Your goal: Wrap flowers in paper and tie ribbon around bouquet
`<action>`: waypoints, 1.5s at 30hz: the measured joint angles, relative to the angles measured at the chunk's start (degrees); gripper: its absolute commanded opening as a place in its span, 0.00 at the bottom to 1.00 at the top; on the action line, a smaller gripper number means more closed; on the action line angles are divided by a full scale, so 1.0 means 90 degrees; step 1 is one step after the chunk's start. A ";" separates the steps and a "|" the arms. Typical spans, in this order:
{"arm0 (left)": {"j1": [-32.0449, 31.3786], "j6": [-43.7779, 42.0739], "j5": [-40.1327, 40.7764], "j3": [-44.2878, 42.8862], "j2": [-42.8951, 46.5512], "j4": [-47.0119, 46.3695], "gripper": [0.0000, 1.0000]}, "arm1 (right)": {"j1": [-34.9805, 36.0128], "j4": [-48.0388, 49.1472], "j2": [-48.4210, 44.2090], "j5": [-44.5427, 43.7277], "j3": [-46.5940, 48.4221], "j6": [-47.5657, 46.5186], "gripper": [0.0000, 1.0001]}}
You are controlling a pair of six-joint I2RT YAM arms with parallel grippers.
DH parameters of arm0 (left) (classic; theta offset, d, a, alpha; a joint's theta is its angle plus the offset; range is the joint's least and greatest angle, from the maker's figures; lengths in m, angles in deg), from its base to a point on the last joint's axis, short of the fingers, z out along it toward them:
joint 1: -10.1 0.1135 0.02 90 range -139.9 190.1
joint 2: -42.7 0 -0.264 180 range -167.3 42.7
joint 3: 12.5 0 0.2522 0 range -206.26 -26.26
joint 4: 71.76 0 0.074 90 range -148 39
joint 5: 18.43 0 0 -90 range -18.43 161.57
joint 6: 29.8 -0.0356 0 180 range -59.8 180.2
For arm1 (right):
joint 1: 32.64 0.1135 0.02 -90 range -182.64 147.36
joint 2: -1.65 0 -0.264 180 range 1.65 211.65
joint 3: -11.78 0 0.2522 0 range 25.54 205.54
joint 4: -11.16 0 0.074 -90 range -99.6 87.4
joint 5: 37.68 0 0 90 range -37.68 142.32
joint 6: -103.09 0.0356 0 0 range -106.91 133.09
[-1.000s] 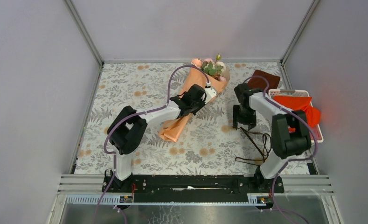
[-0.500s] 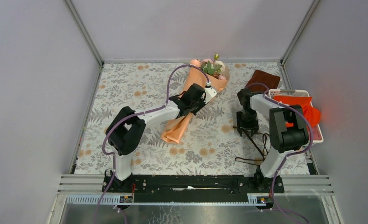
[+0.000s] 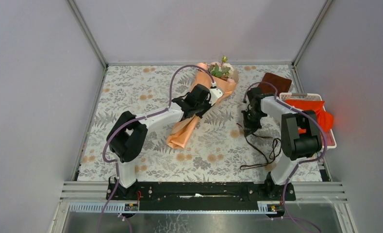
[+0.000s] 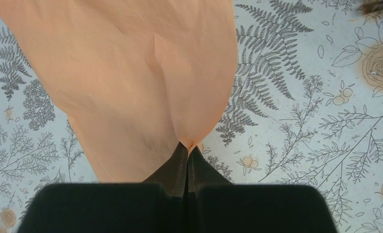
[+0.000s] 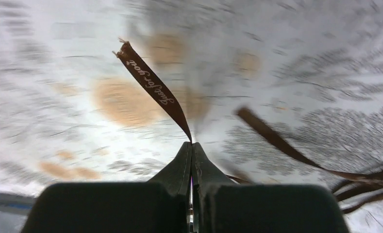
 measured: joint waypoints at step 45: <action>0.1137 0.0379 -0.1139 0.0063 0.0483 0.0389 0.00 | 0.3592 0.5540 -0.2980 0.1258 -0.2283 0.3400 0.88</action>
